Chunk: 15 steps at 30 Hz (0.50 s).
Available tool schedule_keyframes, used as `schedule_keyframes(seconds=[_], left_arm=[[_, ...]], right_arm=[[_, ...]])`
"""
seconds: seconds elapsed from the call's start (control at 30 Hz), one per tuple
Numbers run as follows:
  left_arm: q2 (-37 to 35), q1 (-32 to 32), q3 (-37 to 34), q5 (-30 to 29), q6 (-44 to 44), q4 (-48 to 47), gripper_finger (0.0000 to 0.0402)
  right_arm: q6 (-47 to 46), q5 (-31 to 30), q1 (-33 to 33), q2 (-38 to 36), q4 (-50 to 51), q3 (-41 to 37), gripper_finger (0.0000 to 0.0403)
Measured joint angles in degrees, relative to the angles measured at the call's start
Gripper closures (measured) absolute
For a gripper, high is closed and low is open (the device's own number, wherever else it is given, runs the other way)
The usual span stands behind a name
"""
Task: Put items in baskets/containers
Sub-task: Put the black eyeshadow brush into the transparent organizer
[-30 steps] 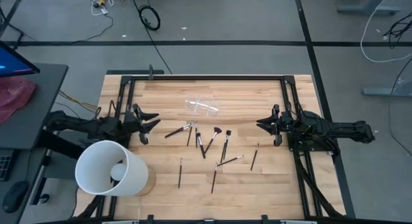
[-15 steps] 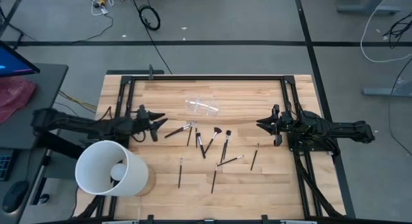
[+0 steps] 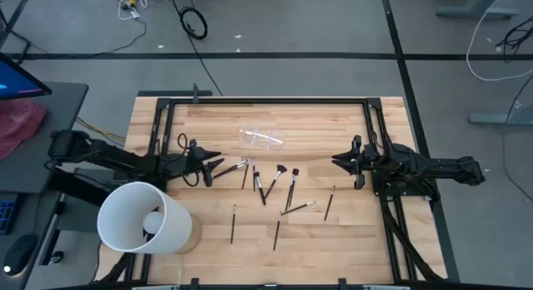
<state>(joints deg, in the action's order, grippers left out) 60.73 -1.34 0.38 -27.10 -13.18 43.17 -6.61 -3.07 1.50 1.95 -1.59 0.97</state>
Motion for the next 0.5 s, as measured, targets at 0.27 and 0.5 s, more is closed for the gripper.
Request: schedule_keyframes(seconds=[0.27,0.5], left_arm=[[9.8,0.0,1.4,0.2,0.4,4.4,0.0266],[17.8,0.0,4.6,3.5,0.4,4.2,0.0266]], right_arm=[[0.0,0.0,0.0,0.0,0.0,0.0,0.033],[0.0,0.0,0.0,0.0,0.0,0.0,0.033]])
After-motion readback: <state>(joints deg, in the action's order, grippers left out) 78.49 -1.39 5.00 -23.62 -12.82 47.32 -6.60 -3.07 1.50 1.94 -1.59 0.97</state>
